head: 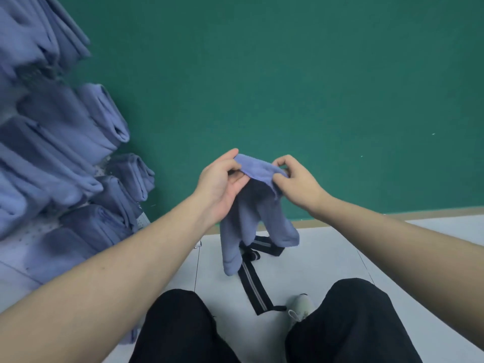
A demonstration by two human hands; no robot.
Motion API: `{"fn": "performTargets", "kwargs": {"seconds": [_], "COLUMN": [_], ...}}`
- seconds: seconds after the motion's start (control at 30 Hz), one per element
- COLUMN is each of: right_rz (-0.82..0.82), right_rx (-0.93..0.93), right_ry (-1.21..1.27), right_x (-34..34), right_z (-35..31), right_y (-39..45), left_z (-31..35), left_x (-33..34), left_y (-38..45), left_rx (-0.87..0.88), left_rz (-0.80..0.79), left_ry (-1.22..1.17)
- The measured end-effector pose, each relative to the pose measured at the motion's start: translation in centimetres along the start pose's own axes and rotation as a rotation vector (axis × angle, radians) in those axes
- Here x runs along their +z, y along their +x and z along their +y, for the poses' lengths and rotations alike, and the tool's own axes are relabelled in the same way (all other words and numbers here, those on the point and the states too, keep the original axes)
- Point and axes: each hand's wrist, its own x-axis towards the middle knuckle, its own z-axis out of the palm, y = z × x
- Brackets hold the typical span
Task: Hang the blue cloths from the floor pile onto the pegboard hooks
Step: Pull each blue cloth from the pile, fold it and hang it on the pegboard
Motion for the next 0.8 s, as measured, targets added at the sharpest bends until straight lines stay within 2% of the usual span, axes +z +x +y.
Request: {"fn": "performTargets", "kwargs": {"seconds": [0.1, 0.23, 0.3, 0.33, 0.43, 0.5, 0.6, 0.73, 0.8], "right_rz": [-0.014, -0.127, -0.219, -0.251, -0.261, -0.244, -0.233, -0.205, -0.219], "right_rx": [0.016, -0.033, -0.031, -0.032, -0.054, -0.059, -0.043, -0.017, 0.010], "right_ry": [0.137, 0.101, 0.080, 0.064, 0.046, 0.049, 0.050, 0.153, 0.192], "right_x": [-0.6, -1.6, -2.0, -2.0, -2.3, -2.7, -3.4, -3.9, -4.1], "right_z": [-1.7, -3.8, -4.6, -4.9, -5.7, -6.0, -6.2, -6.9, -7.4], "right_y": [-0.4, -0.6, -0.9, -1.1, -1.4, -1.5, -1.7, -1.9, -1.9], "left_z": [0.4, 0.2, 0.4, 0.5, 1.0, 1.2, 1.8, 1.5, 1.3], "left_x": [0.1, -0.8, -0.9, -0.9, -0.7, -0.4, 0.1, 0.7, 0.9], "left_y": [-0.8, -1.6, -2.7, -3.1, -3.8, -4.0, -4.3, -5.4, -5.8], "left_rx": [0.018, 0.176, 0.322, 0.377, 0.342, 0.342, 0.462, 0.483, 0.581], "left_rz": [0.005, 0.029, -0.032, -0.096, -0.264, -0.265, -0.218, -0.380, -0.408], "left_ry": [0.128, 0.721, 1.029, 1.105, 1.011, 0.900, 0.929, 0.951, 1.027]}}
